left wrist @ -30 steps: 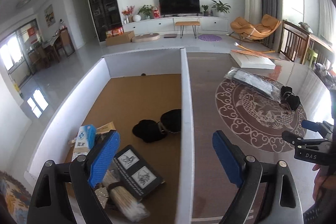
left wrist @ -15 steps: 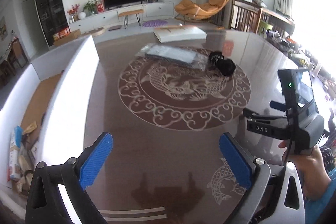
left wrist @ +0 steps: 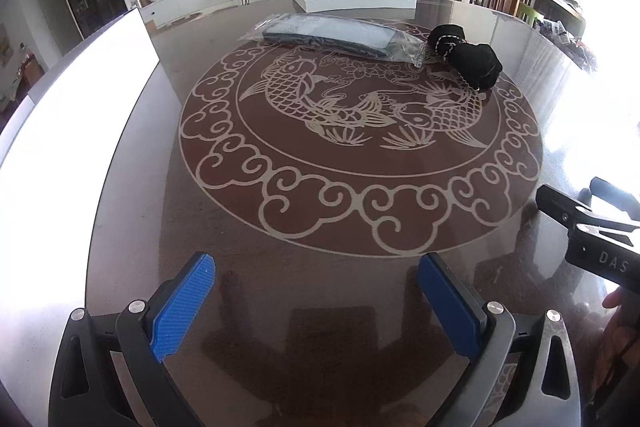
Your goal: Organize objects
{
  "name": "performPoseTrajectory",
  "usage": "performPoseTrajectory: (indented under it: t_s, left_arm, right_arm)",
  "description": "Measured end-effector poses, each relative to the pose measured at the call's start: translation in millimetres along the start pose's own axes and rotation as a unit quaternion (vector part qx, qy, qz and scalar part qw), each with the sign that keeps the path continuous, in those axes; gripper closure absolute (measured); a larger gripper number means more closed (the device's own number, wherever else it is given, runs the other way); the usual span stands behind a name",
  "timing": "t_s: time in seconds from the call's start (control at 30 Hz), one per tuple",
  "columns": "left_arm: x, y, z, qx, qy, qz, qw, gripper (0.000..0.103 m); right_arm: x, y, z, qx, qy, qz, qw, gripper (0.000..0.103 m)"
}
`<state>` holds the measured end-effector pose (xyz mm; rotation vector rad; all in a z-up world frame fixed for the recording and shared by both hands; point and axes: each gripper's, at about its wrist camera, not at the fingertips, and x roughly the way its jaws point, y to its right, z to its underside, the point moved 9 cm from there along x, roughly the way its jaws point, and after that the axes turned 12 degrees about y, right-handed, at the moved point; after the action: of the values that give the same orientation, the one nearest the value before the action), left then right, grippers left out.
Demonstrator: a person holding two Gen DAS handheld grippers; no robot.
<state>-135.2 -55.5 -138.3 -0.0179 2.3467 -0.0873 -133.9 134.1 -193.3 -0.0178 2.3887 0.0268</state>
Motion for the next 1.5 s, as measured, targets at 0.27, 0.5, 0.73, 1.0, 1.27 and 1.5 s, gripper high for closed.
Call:
performPoseTrajectory:
  t_s: [0.27,0.5,0.73,1.0,1.27,1.5]
  left_arm:
    - [17,-7,-14,-0.019,0.010,0.003,0.9998,0.000]
    - [23,-13,-18,-0.032,0.015,0.014,0.9993,0.000]
    - [25,-12,-19,-0.037,0.020,0.009,0.9991,0.000]
    - [24,-13,-19,-0.037,0.020,0.009,0.9991,0.000]
    - [40,-7,-79,-0.129,-0.012,0.059,0.9898,0.000]
    - [135,35,-229,-0.105,-0.026,-0.020,0.9939,0.000]
  right_arm:
    - [0,0,1,0.001,-0.002,0.000,1.000,0.000]
    - [4,-2,-1,-0.001,-0.005,0.001,1.000,0.000]
    - [47,-19,-71,-0.026,0.000,-0.032,0.999,0.002]
    - [110,-52,-114,-0.056,-0.026,-0.077,0.995,0.064]
    - [52,10,-60,-0.036,0.010,-0.035,0.999,0.067]
    - [30,26,-43,-0.015,0.039,-0.039,0.998,0.067]
